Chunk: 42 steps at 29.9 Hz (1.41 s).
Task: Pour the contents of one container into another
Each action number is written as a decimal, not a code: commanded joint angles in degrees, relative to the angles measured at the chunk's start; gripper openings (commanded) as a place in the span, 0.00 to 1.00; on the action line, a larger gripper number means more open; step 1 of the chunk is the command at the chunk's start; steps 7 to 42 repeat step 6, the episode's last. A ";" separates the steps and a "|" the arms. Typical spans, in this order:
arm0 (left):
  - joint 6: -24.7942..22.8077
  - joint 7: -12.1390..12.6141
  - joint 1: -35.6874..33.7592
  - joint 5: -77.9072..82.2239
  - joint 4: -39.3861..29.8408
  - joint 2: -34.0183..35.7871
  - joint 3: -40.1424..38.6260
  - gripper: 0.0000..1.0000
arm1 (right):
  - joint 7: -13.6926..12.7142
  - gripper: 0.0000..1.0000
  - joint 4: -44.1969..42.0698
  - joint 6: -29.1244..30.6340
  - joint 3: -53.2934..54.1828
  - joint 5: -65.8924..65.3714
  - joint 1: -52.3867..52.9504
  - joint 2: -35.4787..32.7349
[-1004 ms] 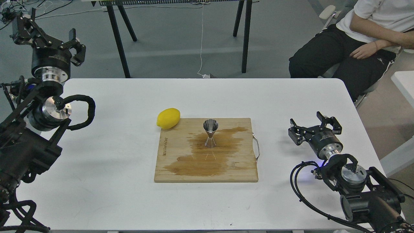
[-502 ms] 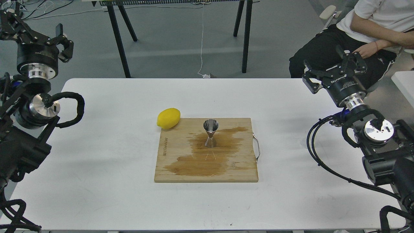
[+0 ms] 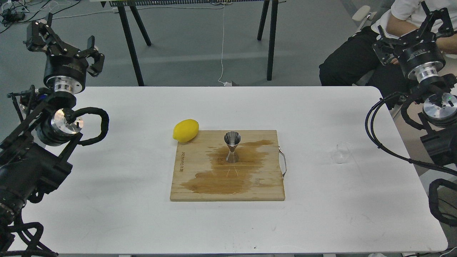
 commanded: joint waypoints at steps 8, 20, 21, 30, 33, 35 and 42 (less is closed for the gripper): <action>-0.26 0.02 -0.42 0.10 0.00 0.24 -0.03 1.00 | 0.34 1.00 -1.82 -0.01 -2.21 0.14 0.93 -0.94; -0.26 0.02 -0.42 0.10 0.00 0.24 -0.03 1.00 | 0.34 1.00 -1.82 -0.01 -2.21 0.14 0.93 -0.94; -0.26 0.02 -0.42 0.10 0.00 0.24 -0.03 1.00 | 0.34 1.00 -1.82 -0.01 -2.21 0.14 0.93 -0.94; -0.26 0.02 -0.42 0.10 0.00 0.24 -0.03 1.00 | 0.34 1.00 -1.82 -0.01 -2.21 0.14 0.93 -0.94; -0.26 0.02 -0.42 0.10 0.00 0.24 -0.03 1.00 | 0.34 1.00 -1.82 -0.01 -2.21 0.14 0.93 -0.94; -0.26 0.02 -0.42 0.10 0.00 0.24 -0.03 1.00 | 0.34 1.00 -1.82 -0.01 -2.21 0.14 0.93 -0.94; -0.26 0.02 -0.42 0.10 0.00 0.24 -0.03 1.00 | 0.34 1.00 -1.82 -0.01 -2.21 0.14 0.93 -0.94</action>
